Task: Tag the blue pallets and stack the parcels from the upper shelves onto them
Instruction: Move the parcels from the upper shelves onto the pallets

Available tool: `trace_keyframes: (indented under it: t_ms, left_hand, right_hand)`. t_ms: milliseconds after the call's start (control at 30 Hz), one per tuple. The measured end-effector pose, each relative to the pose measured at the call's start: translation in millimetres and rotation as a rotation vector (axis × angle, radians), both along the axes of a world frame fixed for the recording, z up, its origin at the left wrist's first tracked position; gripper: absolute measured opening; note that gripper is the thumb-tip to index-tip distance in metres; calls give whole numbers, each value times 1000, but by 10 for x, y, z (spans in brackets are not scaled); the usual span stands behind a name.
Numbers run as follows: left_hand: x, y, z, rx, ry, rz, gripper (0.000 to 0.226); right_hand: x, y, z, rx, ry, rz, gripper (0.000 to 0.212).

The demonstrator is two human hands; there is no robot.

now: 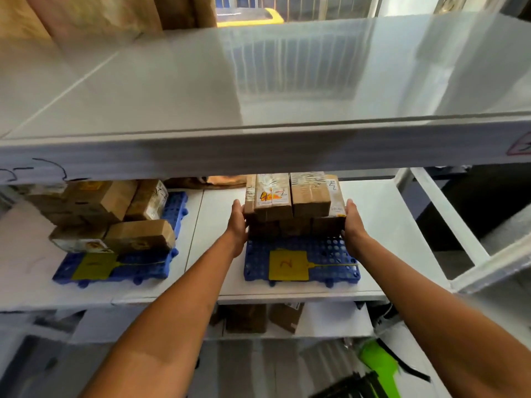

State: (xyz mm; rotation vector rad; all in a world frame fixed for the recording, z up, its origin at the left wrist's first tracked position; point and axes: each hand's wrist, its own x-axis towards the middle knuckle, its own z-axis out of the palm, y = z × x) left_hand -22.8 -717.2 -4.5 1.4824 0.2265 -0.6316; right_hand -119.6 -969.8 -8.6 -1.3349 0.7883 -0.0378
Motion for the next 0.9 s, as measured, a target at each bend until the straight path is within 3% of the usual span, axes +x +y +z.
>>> trace_keyframes:
  t_ms: [567,667,767,900]
  left_hand:
    - [-185,11,-73,79,-112,-80,55]
    - [-179,61,11,109,-202,-52,55]
    - [-169,78,179,132,-434,78,56]
    - [-170,8,325,179,-672,-22,51]
  right_hand:
    - [-185,-9,-95,-101,6,7,54]
    - [-193,-62,-15,-174,-5,-2,56]
    - [-192,-73,127,-487,-126,-135,53]
    - [-205,82,311,-981,-335,39,52]
